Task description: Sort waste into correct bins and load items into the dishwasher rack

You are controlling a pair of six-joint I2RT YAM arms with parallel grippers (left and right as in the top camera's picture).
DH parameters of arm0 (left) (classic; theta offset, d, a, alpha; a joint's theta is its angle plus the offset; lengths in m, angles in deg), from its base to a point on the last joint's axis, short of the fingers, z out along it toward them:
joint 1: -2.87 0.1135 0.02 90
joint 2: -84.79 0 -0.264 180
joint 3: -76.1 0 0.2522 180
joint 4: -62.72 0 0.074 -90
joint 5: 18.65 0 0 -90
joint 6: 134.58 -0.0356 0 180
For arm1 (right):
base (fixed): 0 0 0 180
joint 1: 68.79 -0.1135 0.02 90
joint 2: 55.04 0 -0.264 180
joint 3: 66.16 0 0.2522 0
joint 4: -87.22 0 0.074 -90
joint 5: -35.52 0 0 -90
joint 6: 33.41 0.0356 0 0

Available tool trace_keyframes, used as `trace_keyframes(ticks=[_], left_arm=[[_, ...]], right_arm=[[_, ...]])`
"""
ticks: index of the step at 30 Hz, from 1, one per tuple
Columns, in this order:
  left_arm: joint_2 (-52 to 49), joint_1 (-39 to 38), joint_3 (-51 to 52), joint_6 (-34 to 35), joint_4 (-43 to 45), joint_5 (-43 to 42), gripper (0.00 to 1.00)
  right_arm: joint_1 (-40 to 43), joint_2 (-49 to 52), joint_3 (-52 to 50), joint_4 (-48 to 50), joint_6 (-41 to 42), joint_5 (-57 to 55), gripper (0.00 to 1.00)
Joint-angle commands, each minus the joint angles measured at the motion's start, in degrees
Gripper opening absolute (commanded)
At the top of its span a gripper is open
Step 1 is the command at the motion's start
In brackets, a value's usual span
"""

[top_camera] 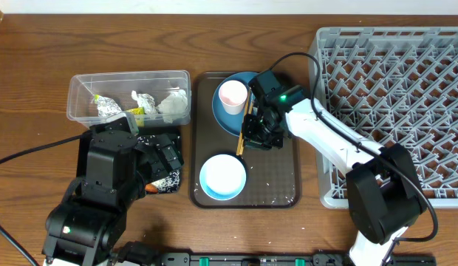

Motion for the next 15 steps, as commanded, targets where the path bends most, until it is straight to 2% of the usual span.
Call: trace_keyframes(ticks=[1, 15], left_arm=[[0.2, 0.2, -1.0, -0.6, 0.0, 1.0, 1.0], [0.2, 0.2, -1.0, -0.6, 0.0, 1.0, 1.0]], right_arm=[[-2.1, -0.6, 0.2, 0.2, 2.3, -2.4, 0.18], [-3.1, -0.6, 0.2, 1.9, 3.1, -2.4, 0.18]])
